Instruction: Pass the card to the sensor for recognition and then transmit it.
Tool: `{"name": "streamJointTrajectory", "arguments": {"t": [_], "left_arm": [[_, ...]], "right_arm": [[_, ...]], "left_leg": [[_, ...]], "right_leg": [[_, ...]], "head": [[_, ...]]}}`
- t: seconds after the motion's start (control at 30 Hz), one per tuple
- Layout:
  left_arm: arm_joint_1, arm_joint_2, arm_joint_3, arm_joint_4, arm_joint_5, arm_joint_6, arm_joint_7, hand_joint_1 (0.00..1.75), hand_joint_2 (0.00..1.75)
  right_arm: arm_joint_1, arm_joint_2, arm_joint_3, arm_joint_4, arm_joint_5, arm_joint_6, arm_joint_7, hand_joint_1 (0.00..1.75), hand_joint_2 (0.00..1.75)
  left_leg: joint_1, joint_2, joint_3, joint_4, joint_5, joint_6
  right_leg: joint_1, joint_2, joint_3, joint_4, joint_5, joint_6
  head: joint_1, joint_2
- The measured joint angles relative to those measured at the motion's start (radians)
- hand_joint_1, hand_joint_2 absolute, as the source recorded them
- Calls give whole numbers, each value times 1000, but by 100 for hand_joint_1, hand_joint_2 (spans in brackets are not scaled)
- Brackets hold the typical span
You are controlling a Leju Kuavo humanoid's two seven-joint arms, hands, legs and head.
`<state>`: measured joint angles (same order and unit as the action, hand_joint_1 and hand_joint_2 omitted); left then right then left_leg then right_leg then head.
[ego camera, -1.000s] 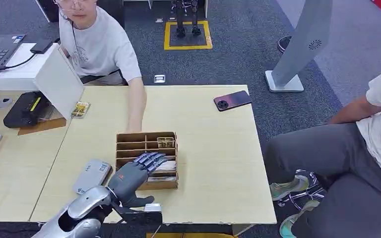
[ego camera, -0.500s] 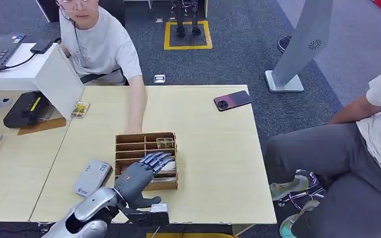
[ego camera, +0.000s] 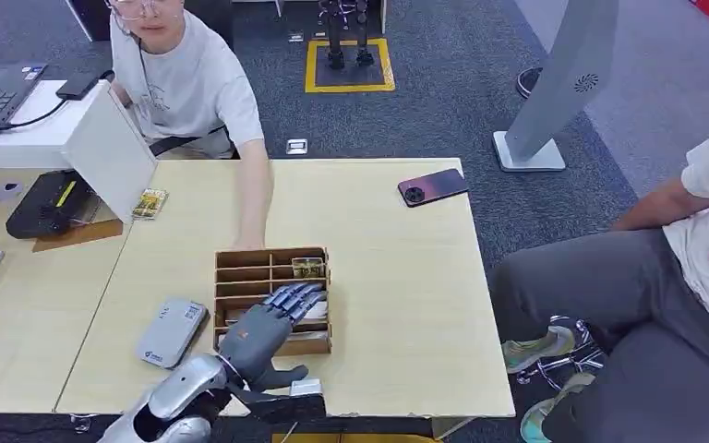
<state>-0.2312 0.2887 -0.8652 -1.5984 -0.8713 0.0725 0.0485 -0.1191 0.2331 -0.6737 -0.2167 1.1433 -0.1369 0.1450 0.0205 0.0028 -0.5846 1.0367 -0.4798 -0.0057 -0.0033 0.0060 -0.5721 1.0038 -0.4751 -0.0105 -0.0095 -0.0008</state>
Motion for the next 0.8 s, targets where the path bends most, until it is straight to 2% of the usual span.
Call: {"name": "streamJointTrajectory", "arguments": {"t": [0.33, 0.6, 0.8], "left_arm": [[8, -25, 0, 31, -38, 24, 19, 0, 175], [20, -51, 3, 51, -220, 110, 88, 0, 175], [25, -63, 6, 67, -259, 131, 100, 0, 175]], "right_arm": [[0, 0, 0, 0, 3, -2, 0, 0, 175], [0, 0, 0, 0, 7, -2, 0, 0, 175], [0, 0, 0, 0, 9, -2, 0, 0, 175]], "left_leg": [[0, 0, 0, 0, 0, 0], [0, 0, 0, 0, 0, 0], [0, 0, 0, 0, 0, 0]], "right_leg": [[0, 0, 0, 0, 0, 0], [0, 0, 0, 0, 0, 0], [0, 0, 0, 0, 0, 0]], "head": [[0, 0], [0, 0], [0, 0]]}}
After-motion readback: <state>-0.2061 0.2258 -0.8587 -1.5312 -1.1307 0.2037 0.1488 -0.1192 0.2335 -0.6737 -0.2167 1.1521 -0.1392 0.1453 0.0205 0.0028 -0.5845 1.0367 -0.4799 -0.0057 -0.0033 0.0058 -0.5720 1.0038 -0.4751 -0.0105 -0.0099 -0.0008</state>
